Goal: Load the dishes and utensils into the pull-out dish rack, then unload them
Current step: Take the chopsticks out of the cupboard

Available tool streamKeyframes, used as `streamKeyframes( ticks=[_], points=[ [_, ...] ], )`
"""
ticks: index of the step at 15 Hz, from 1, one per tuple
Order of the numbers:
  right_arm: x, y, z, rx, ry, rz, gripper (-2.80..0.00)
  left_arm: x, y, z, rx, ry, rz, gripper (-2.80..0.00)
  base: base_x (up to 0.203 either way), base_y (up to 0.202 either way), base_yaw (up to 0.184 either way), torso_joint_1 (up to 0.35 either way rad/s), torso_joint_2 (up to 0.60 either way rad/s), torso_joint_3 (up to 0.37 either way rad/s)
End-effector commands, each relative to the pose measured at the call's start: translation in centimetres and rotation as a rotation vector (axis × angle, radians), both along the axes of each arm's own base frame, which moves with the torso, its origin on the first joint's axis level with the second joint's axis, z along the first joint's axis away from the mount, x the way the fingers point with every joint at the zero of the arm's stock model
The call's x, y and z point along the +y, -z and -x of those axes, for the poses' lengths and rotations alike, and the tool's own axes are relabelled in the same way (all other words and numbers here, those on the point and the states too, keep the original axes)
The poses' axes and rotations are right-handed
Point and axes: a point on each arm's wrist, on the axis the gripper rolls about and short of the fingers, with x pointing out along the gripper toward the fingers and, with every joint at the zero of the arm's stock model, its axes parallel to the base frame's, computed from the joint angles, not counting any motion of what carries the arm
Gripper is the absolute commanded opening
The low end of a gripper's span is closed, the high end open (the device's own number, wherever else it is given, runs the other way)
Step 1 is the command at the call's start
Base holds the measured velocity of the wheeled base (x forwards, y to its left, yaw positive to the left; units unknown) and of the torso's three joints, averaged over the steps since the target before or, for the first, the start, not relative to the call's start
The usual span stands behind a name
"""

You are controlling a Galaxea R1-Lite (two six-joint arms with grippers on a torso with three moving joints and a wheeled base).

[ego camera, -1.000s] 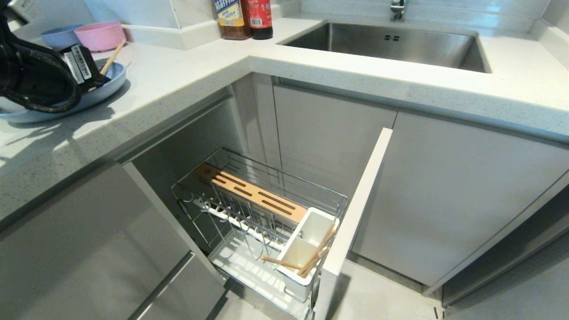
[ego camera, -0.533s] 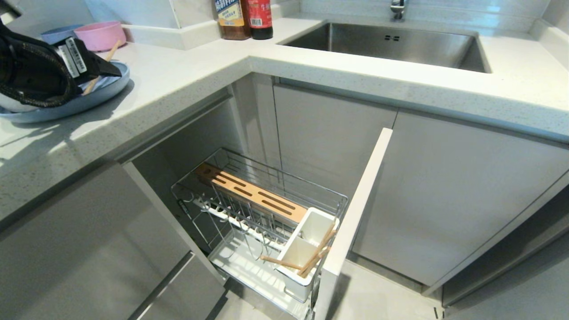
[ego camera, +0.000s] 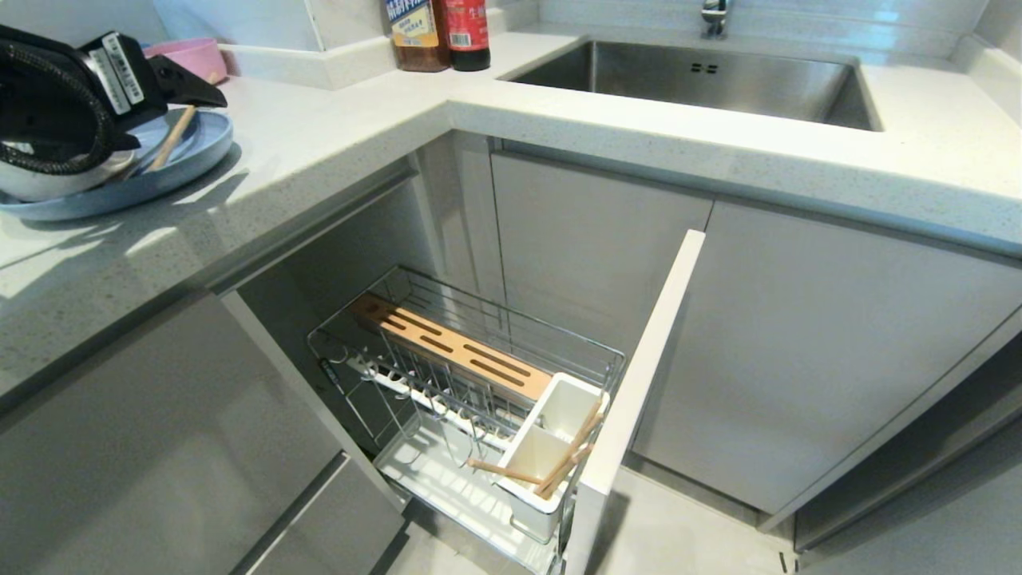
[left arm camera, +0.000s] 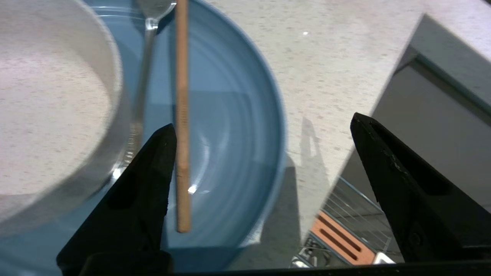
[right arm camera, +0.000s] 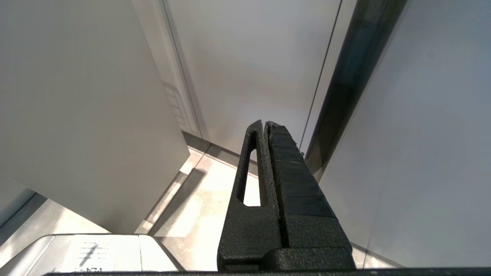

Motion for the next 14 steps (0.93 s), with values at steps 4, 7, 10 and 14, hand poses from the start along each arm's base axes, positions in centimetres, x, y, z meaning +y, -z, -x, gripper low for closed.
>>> streamKeyframes(
  ticks=[4,7,10,14],
  points=[
    [0.0,0.0,0.0,0.002,0.000,0.000,-2.80,-1.0,-1.3,3.2,-0.058,0.061,0.025,-2.80,0.000,0.000,0.000,0.000,0.00,0.000],
    [0.0,0.0,0.0,0.002,0.000,0.000,-2.80,-2.0,-1.8,6.4,-0.093,0.136,0.122,-2.80,0.000,0.000,0.000,0.000,0.00,0.000],
    [0.0,0.0,0.0,0.002,0.000,0.000,-2.80,-4.1,-1.5,8.8,-0.069,0.271,0.259,-2.80,0.000,0.000,0.000,0.000,0.00,0.000],
    [0.0,0.0,0.0,0.002,0.000,0.000,-2.80,-8.0,1.4,9.5,0.107,0.458,0.246,-2.80,0.000,0.000,0.000,0.000,0.00,0.000]
  ],
)
